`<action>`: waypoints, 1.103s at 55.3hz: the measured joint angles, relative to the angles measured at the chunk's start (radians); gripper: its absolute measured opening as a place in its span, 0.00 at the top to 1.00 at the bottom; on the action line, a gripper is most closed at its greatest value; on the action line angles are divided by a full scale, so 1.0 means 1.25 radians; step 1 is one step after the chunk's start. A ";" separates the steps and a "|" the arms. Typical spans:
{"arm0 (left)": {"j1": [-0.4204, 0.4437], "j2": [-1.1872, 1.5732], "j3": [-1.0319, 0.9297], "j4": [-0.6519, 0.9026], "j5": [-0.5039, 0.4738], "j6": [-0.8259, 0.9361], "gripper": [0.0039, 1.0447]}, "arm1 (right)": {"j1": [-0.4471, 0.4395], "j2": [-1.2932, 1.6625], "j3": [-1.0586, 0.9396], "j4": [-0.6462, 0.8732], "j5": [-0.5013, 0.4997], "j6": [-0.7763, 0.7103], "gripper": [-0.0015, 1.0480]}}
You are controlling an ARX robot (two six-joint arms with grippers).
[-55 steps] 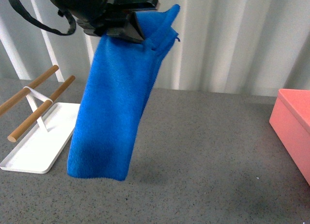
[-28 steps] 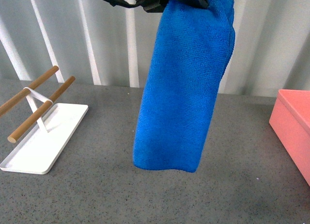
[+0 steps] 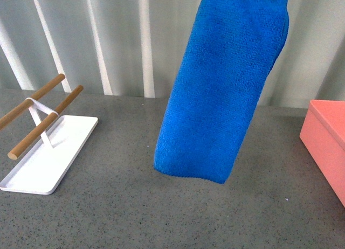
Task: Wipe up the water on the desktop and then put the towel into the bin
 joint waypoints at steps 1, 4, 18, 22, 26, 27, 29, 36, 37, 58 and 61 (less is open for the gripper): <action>-0.002 -0.005 -0.001 0.003 0.003 -0.005 0.95 | 0.015 0.016 0.003 0.005 0.003 0.039 0.07; -0.004 -0.014 -0.003 0.007 0.005 -0.008 0.95 | 0.041 0.039 0.004 0.016 0.006 0.086 0.07; -0.022 -0.027 -0.013 0.012 0.009 -0.029 0.95 | 0.168 0.103 -0.005 0.099 -0.019 0.161 0.07; -0.024 -0.027 -0.013 0.012 0.009 -0.038 0.95 | 0.189 0.115 -0.003 0.099 -0.042 0.137 0.07; -0.027 -0.027 -0.013 0.012 0.010 -0.047 0.95 | 0.205 0.134 0.009 0.096 -0.079 0.123 0.07; -0.028 -0.027 -0.013 0.012 0.010 -0.049 0.95 | 0.208 0.139 0.015 0.092 -0.086 0.120 0.07; -0.029 -0.027 -0.013 0.012 0.010 -0.051 0.95 | 0.214 0.152 0.032 0.089 -0.103 0.108 0.07; -0.034 -0.027 -0.013 0.012 0.010 -0.058 0.95 | 0.225 0.178 0.066 0.084 -0.110 0.091 0.07; -0.035 -0.027 -0.013 0.012 0.009 -0.058 0.95 | 0.227 0.181 0.070 0.081 -0.110 0.089 0.07; -0.035 -0.027 -0.013 0.011 0.013 -0.060 0.95 | 0.251 0.196 0.085 0.121 -0.105 0.102 0.56; -0.033 -0.027 -0.013 0.011 0.014 -0.061 0.95 | 0.252 0.196 0.085 0.124 -0.105 0.105 0.65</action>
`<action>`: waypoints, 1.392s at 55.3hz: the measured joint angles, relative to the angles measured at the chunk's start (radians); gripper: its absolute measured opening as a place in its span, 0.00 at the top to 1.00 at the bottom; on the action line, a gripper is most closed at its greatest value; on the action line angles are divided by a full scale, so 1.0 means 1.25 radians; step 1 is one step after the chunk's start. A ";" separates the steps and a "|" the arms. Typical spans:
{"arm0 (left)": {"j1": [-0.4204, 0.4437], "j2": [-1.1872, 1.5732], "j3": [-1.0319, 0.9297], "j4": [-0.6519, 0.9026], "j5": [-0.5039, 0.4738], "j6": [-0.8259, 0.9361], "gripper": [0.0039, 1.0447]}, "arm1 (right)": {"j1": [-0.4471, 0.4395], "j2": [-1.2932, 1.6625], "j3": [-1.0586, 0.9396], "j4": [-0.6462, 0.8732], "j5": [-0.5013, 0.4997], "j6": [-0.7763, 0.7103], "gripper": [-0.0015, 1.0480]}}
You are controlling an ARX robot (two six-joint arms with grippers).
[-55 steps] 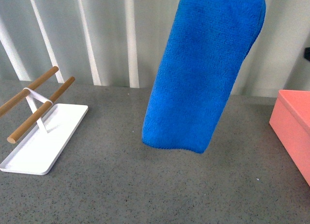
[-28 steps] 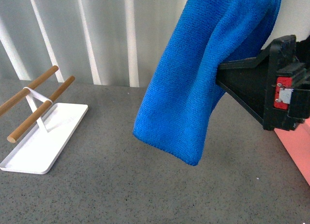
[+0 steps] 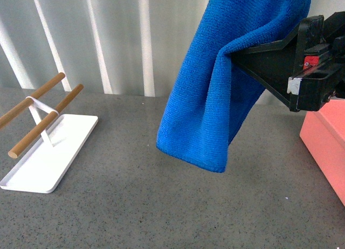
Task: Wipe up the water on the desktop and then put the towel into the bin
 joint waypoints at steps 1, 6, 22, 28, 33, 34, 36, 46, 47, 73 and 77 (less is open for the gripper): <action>0.001 0.000 0.000 0.000 0.000 0.000 0.95 | 0.000 0.000 0.000 0.001 0.000 0.000 0.66; 0.004 0.000 0.000 -0.001 0.001 -0.001 0.95 | 0.000 0.000 0.000 0.005 0.000 0.006 0.78; 0.006 0.000 0.000 -0.003 0.000 -0.001 0.95 | -0.016 -0.012 0.000 0.024 0.002 0.022 0.97; 0.007 0.000 0.000 -0.007 0.000 -0.001 0.95 | -0.026 -0.017 0.000 0.028 0.002 0.026 0.97; 0.010 0.000 0.000 -0.012 0.000 -0.001 0.93 | -0.036 -0.023 0.000 0.028 0.002 0.028 0.97; 0.010 0.000 0.000 -0.012 0.000 -0.001 0.91 | -0.038 -0.024 0.000 0.028 0.001 0.028 0.97; 0.012 0.000 0.000 -0.012 0.000 -0.001 0.86 | -0.041 -0.027 0.000 0.027 0.000 0.028 0.97; 0.025 -0.005 0.000 -0.023 0.000 0.006 0.62 | -0.058 -0.048 0.000 0.021 -0.012 0.037 0.97; 0.027 -0.005 0.000 -0.026 0.000 0.009 0.58 | -0.061 -0.050 0.000 0.021 -0.013 0.040 0.97; 0.237 -0.119 -0.165 -0.092 0.052 0.221 0.06 | -0.108 -0.071 0.015 -0.053 0.031 0.055 0.97; 0.279 -0.163 -0.227 -0.104 0.074 0.277 0.06 | -0.110 -0.074 0.015 -0.059 0.035 0.049 0.97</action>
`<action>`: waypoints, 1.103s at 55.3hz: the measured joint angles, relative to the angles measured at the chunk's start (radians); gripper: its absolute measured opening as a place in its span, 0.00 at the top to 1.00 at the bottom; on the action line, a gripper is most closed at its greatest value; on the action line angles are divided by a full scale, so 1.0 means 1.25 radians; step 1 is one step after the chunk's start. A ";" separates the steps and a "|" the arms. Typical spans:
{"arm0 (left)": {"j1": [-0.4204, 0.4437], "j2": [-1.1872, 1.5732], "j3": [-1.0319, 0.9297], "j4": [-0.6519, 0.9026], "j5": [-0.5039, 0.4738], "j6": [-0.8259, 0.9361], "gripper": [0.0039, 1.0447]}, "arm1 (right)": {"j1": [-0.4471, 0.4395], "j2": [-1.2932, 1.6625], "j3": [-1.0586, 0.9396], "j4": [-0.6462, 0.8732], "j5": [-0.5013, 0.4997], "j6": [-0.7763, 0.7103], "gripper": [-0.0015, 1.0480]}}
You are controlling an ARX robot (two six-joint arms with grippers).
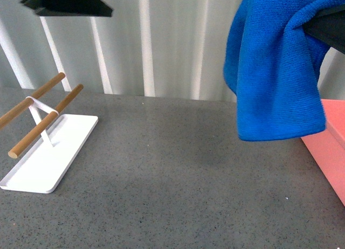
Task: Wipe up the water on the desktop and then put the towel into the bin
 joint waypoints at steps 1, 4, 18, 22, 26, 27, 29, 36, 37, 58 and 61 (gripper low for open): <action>0.006 -0.007 -0.009 -0.002 0.003 0.007 0.06 | 0.000 -0.001 0.000 -0.001 0.000 -0.001 0.97; 0.032 -0.041 -0.054 -0.014 0.025 0.045 0.06 | 0.000 -0.001 0.000 -0.001 0.001 -0.003 0.97; 0.157 -0.257 -0.257 -0.126 0.183 0.200 0.06 | 0.000 -0.001 0.000 -0.007 0.006 -0.015 0.97; 0.186 -0.301 -0.289 -0.158 0.208 0.232 0.06 | 0.000 -0.001 0.001 -0.010 0.008 -0.015 0.97; 0.198 -0.378 -0.382 -0.067 0.103 0.229 0.12 | 0.003 -0.001 0.003 -0.010 0.010 -0.016 0.97; 0.186 -0.402 -0.428 0.023 0.018 0.207 0.15 | 0.004 -0.001 0.003 -0.011 0.010 -0.018 0.97; 0.170 -0.454 -0.539 0.238 -0.147 0.151 0.24 | 0.006 -0.001 0.003 -0.013 0.011 -0.019 0.97; 0.158 -0.532 -0.715 0.571 -0.334 0.078 0.44 | 0.012 -0.001 0.003 -0.017 0.014 -0.023 0.97; 0.158 -0.537 -0.723 0.585 -0.338 0.073 0.46 | 0.012 -0.001 0.003 -0.018 0.015 -0.023 0.97; 0.158 -0.671 -0.861 0.620 -0.347 0.039 0.97 | 0.017 -0.007 0.003 -0.047 0.035 -0.036 0.97; 0.158 -0.689 -0.872 0.613 -0.347 0.039 0.97 | 0.017 -0.010 0.003 -0.049 0.039 -0.035 0.97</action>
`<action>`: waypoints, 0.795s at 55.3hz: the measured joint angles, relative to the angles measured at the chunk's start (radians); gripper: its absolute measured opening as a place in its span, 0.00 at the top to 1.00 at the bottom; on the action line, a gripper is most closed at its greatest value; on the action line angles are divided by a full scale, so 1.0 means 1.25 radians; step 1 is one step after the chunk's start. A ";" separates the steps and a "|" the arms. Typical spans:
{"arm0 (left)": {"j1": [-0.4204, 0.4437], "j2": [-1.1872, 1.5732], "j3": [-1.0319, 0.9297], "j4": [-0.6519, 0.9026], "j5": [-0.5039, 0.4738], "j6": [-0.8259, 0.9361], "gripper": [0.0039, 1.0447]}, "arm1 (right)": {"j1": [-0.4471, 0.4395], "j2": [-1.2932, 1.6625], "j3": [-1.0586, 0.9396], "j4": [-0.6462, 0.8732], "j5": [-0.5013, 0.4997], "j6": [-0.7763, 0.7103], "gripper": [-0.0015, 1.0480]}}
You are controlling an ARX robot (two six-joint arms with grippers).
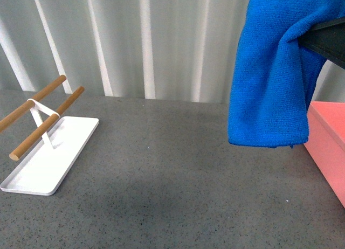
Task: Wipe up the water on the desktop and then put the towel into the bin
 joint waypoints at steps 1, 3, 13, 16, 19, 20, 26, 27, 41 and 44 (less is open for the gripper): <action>0.000 -0.007 -0.004 -0.003 0.000 0.000 0.97 | 0.000 -0.001 0.000 -0.001 0.001 0.001 0.97; 0.000 -0.018 -0.011 -0.008 0.000 0.000 0.97 | 0.002 -0.006 0.000 -0.005 0.004 0.001 0.97; 0.000 -0.085 -0.043 -0.045 0.000 -0.001 0.97 | 0.019 -0.046 0.003 -0.051 0.020 -0.013 0.97; 0.000 -0.108 -0.051 -0.060 0.000 -0.001 0.97 | 0.026 -0.061 0.010 -0.067 0.027 -0.016 0.97; 0.000 -0.127 -0.057 -0.073 0.000 -0.001 0.97 | 0.034 -0.072 0.019 -0.075 0.035 -0.016 0.97; 0.000 -0.134 -0.060 -0.078 0.000 -0.001 0.97 | 0.038 -0.077 0.023 -0.080 0.040 -0.018 0.97; 0.000 -0.171 -0.070 -0.103 0.000 -0.002 0.97 | 0.056 -0.097 0.038 -0.099 0.056 -0.021 0.97; 0.000 -0.178 -0.072 -0.109 0.000 -0.002 0.97 | 0.060 -0.099 0.040 -0.103 0.058 -0.022 0.97; 0.000 -0.256 -0.089 -0.146 0.000 -0.003 0.97 | 0.087 -0.105 0.058 -0.132 0.069 -0.037 0.97; 0.000 -0.286 -0.089 -0.172 0.000 -0.003 0.97 | 0.086 -0.105 0.059 -0.135 0.070 -0.038 0.97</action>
